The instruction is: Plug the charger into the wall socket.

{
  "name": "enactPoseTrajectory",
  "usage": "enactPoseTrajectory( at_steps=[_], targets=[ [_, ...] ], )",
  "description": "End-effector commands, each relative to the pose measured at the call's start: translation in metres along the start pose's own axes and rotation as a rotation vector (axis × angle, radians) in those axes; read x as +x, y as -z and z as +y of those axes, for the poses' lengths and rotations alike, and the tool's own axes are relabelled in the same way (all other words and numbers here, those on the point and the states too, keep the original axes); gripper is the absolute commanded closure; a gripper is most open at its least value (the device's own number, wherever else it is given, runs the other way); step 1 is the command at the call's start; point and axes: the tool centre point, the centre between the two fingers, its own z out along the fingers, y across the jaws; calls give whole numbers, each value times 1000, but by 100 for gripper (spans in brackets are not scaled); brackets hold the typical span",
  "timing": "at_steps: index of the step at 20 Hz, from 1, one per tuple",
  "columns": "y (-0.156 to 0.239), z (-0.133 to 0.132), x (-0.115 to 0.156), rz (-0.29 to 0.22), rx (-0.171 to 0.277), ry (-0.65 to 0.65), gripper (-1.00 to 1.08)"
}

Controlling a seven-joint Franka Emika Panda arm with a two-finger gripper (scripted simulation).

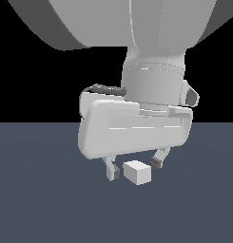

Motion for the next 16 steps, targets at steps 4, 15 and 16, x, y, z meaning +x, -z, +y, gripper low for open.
enactPoseTrajectory(
  at_steps=[4, 15, 16],
  targets=[
    [-8, 0, -1, 1, -1, 1, -92],
    [-8, 0, -1, 1, -1, 1, 108],
    [-8, 0, -1, 1, -1, 1, 108]
  ],
)
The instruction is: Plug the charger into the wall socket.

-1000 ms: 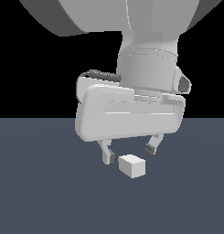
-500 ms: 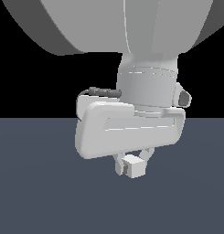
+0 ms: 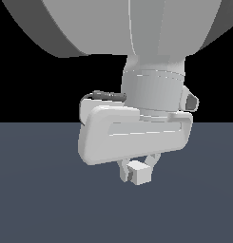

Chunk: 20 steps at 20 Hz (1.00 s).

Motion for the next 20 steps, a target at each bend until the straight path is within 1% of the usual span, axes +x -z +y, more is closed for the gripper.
enactPoseTrajectory(
  at_steps=[1, 5, 9, 20],
  targets=[
    [0, 0, 1, 0, 0, -1, 108],
    [5, 4, 8, 1, -2, -9, 108],
    [14, 10, 21, 1, -5, -26, 108],
    [53, 44, 80, 1, -23, -100, 108]
  ],
)
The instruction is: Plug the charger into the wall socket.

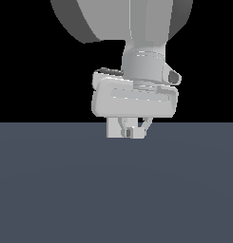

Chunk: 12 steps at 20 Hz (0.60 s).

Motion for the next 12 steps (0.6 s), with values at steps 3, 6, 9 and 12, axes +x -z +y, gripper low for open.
enactPoseTrajectory(
  at_steps=[3, 6, 9, 12],
  targets=[
    [12, 11, 19, -1, -6, -25, 108],
    [17, 16, 27, -2, -8, -35, 108],
    [19, 18, 31, -2, -9, -40, 108],
    [19, 19, 32, -2, -9, -41, 108]
  ],
)
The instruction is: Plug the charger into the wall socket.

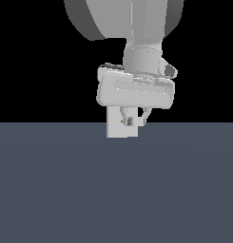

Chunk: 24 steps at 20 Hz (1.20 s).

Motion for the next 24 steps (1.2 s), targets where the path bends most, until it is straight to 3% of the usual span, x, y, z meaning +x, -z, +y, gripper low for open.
enactPoseTrajectory(
  at_steps=[1, 10, 24],
  targets=[
    [0, 0, 0, 0, 1, -1, 108],
    [-2, 0, 5, -1, 0, -1, 108],
    [-11, 0, 47, -1, 0, -1, 108]
  ],
)
